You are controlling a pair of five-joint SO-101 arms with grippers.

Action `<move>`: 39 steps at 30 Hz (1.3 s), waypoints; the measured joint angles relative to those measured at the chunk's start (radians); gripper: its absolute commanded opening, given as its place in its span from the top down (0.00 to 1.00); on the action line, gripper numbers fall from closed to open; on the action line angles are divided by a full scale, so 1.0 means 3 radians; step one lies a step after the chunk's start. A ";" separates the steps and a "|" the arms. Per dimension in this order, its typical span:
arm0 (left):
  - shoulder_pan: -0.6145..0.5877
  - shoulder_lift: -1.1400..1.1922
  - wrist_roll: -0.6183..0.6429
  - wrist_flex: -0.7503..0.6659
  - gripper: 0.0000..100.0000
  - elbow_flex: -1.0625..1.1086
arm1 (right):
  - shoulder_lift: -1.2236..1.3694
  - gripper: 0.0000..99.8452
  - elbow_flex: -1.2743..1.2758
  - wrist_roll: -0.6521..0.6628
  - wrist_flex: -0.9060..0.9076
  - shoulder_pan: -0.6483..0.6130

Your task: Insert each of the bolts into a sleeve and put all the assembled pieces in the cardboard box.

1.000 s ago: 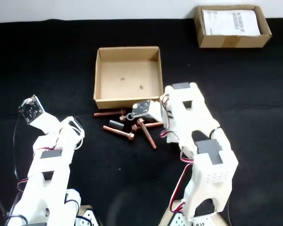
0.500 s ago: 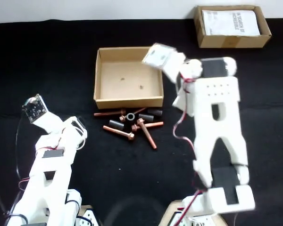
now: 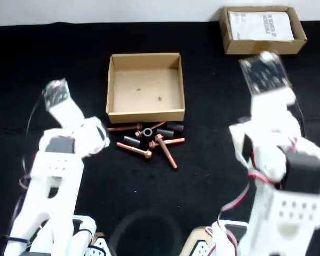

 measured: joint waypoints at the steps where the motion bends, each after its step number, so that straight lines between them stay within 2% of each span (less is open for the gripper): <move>1: 0.0092 0.0000 -0.0010 0.0271 0.86 -0.0240 | -0.0184 0.99 0.0235 -0.0005 -0.0097 0.0118; 3: 0.0307 0.0000 -0.0015 0.0706 0.86 -0.0624 | -0.0563 0.99 0.0772 0.0005 -0.0343 0.0368; 6: 0.0685 0.0000 -0.0015 0.1074 0.86 -0.0967 | -0.1171 0.99 0.1693 0.0174 -0.0803 0.0685; 12: 0.1350 0.0164 -0.0015 0.1294 0.86 -0.1084 | -0.2317 0.99 0.3514 0.0430 -0.1785 0.1253; 17: 0.1662 0.0793 0.0113 0.1304 0.86 -0.1248 | -0.3012 0.99 0.4491 0.0460 -0.2087 0.1478; 22: 0.1775 0.1693 0.0373 0.1304 0.86 -0.1846 | -0.3452 0.99 0.4971 0.0460 -0.2117 0.1611; 28: 0.1775 0.2741 0.0532 0.1304 0.86 -0.2629 | -0.3503 0.99 0.5161 0.0460 -0.2117 0.1626; 39: 0.1775 0.3887 0.0634 0.1304 0.86 -0.3268 | -0.3509 0.99 0.5161 0.0460 -0.2117 0.1626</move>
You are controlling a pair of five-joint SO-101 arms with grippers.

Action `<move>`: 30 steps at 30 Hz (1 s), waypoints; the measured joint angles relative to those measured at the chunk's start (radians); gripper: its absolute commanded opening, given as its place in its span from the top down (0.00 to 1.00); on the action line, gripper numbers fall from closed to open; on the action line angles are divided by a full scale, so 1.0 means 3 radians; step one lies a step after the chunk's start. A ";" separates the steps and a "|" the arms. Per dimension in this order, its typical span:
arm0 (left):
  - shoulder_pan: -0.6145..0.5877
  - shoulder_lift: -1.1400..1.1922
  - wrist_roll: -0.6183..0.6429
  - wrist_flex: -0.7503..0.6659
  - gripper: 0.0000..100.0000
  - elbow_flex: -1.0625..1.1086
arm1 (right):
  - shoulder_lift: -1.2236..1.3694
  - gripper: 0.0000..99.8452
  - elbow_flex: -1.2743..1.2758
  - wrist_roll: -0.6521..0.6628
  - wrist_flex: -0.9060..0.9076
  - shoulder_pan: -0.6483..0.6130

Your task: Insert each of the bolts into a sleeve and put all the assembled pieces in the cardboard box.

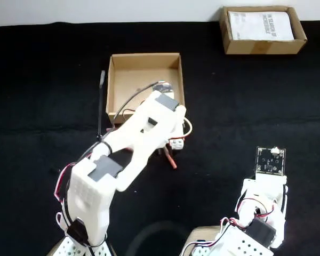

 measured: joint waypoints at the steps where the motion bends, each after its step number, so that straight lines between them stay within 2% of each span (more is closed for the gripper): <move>1: 0.0000 0.0051 0.0000 0.0000 0.86 -0.0061 | 0.0000 0.99 0.0000 0.0000 0.0000 0.0000; 17: -0.0041 0.0194 -0.0005 0.0000 0.87 -0.0297 | 0.0000 0.99 0.0118 0.0000 -0.0010 0.0000; 21: -0.0046 0.0194 -0.0005 0.0000 1.00 -0.0297 | 0.0000 0.99 0.0118 0.0000 -0.0020 0.0000; 27: -0.0041 0.0194 0.0000 0.0005 0.99 -0.0297 | 0.0000 0.99 0.0118 0.0000 -0.0020 0.0000; 30: -0.0041 0.0184 -0.0005 0.0169 0.99 -0.0378 | 0.0000 0.99 0.0118 0.0000 -0.0020 0.0000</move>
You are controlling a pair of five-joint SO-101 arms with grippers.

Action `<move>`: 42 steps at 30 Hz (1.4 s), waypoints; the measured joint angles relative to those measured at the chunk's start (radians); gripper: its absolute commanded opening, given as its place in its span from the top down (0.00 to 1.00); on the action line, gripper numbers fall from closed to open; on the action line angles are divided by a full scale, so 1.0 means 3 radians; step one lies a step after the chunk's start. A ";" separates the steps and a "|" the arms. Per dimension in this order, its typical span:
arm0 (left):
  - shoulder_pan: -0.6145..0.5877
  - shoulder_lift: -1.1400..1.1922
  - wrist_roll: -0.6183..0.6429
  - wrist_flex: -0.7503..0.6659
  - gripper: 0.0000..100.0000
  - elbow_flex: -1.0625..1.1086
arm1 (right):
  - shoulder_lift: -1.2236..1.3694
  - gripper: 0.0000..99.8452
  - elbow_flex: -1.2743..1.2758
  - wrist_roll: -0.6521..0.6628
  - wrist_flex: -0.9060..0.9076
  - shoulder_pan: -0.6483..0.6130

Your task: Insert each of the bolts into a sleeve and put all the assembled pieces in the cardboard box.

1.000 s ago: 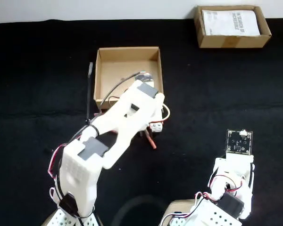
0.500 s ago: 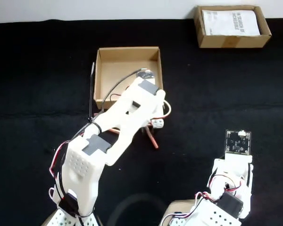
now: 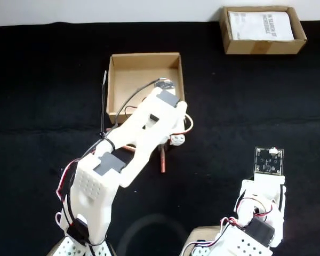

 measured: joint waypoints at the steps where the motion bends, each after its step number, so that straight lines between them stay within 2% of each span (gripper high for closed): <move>1: 0.0000 -0.0046 0.0000 0.0077 0.99 -0.0036 | 0.0000 0.99 0.0000 0.0000 0.0000 0.0000; 8: 0.0225 -0.0829 -0.0199 0.0450 0.99 -0.0445 | 0.0000 0.99 -0.0169 0.0000 -0.0051 -0.0056; 11: 0.0419 -0.1217 -0.0297 0.0481 0.99 -0.0486 | 0.0000 0.99 -0.0471 -0.0066 -0.0051 -0.0245; 14: 0.0578 -0.1621 -0.0373 0.0486 0.99 -0.0486 | -0.0010 0.99 -0.0793 -0.0465 -0.0051 -0.0501; 21: 0.0915 -0.2675 -0.0885 0.0496 0.99 -0.0481 | -0.0020 0.99 -0.1555 -0.1683 -0.0051 -0.1268; 25: 0.0921 -0.3232 -0.1125 0.0496 0.99 -0.0199 | -0.0041 0.99 -0.1744 -0.2056 -0.0051 -0.1775; 28: 0.0762 -0.3509 -0.1161 0.0455 0.99 0.0245 | -0.0041 0.99 -0.1795 -0.2327 -0.0020 -0.2123; 35: 0.0240 -0.4260 -0.1176 -0.0471 0.99 0.1611 | -0.0046 0.99 -0.1887 -0.2470 0.0731 -0.2920; 42: 0.0256 -0.5253 -0.1176 -0.1626 0.99 0.2813 | -0.0046 0.99 -0.1887 -0.2470 0.0951 -0.3058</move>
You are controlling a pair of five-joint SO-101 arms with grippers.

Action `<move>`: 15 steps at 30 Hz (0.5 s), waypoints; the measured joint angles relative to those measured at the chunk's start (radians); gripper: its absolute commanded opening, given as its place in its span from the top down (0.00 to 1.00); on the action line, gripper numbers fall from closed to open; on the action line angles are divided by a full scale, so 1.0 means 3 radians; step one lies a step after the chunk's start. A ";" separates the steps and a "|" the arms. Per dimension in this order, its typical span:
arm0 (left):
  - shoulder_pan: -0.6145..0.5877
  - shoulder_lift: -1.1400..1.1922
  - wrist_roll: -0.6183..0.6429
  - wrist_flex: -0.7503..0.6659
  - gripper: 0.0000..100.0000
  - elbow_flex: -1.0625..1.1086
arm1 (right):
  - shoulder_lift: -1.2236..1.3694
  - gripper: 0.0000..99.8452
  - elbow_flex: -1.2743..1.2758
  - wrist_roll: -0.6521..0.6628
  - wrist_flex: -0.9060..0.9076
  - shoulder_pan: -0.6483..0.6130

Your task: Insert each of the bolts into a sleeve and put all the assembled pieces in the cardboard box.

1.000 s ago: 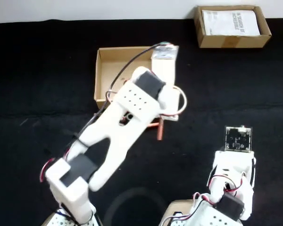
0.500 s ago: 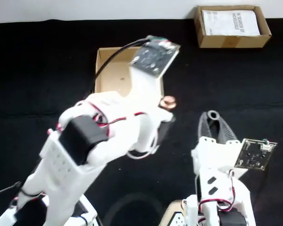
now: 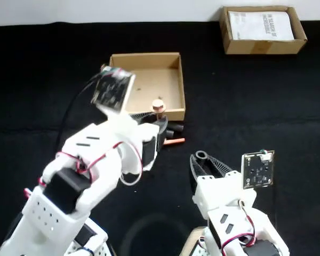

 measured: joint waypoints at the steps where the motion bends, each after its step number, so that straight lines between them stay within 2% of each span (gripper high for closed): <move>1: 0.0036 -0.0077 0.0000 -0.0133 0.99 0.0143 | 0.0000 0.99 0.0000 0.0000 -0.0005 0.0000; 4: 0.0184 -0.0174 0.0000 -0.0373 0.99 0.0384 | 0.0000 0.99 0.0046 0.0000 -0.0107 0.0000; 9: 0.0455 -0.0205 0.0005 -0.0460 0.99 0.0399 | 0.0000 0.99 0.0179 0.0000 -0.0266 -0.0005; 15: 0.0496 -0.0210 0.0005 -0.0742 0.99 0.0399 | 0.0000 0.99 0.0235 0.0000 -0.0343 -0.0005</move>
